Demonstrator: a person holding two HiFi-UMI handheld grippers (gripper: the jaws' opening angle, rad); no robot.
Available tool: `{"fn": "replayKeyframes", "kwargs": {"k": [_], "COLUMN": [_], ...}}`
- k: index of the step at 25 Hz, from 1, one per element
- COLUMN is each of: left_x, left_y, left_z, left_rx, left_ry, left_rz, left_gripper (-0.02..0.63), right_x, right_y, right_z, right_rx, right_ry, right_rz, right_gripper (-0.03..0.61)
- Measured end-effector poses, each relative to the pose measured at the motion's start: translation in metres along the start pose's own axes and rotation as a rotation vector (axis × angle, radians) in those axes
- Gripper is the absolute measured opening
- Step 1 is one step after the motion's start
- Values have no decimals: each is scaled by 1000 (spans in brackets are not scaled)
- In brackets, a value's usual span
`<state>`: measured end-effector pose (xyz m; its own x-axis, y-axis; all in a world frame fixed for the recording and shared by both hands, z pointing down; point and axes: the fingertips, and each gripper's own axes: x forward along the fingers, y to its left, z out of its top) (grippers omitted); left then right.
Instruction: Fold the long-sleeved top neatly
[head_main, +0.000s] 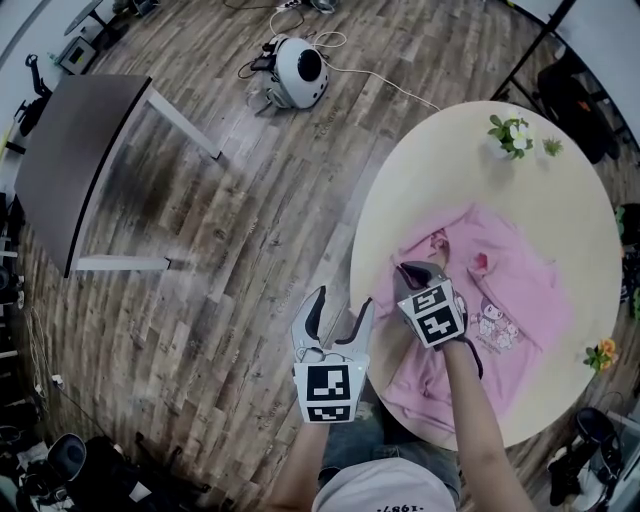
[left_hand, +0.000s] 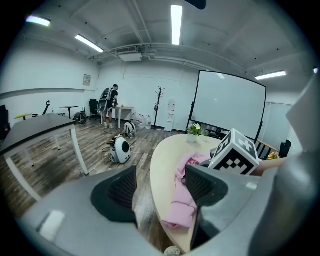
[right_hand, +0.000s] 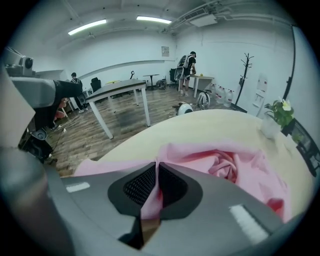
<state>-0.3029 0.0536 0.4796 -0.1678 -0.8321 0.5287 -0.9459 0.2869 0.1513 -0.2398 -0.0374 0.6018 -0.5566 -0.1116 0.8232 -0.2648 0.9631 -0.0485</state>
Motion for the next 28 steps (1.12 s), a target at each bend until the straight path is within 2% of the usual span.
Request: {"fn": "replayKeyframes", "kwargs": {"k": [8, 12, 16, 21, 28], "left_x": [4, 10, 18, 26, 38], "left_y": [-17, -38, -62, -98, -152], "left_z": [19, 35, 47, 63, 70], "left_rx": [26, 58, 84, 129, 200], "left_ry": [-24, -36, -48, -68, -58], "left_rz": [-41, -100, -162, -256, -362], "left_gripper": [298, 298, 298, 298, 298], "right_x": [-58, -105, -149, -199, -249], "right_y": [-26, -51, -80, -115, -162], "right_z": [59, 86, 92, 76, 8], "right_rx": [89, 117, 169, 262, 386], "right_ry": [-211, -308, -382, -437, -403], "right_rz": [-46, -107, -166, -240, -343], "right_gripper": [43, 43, 43, 43, 43]}}
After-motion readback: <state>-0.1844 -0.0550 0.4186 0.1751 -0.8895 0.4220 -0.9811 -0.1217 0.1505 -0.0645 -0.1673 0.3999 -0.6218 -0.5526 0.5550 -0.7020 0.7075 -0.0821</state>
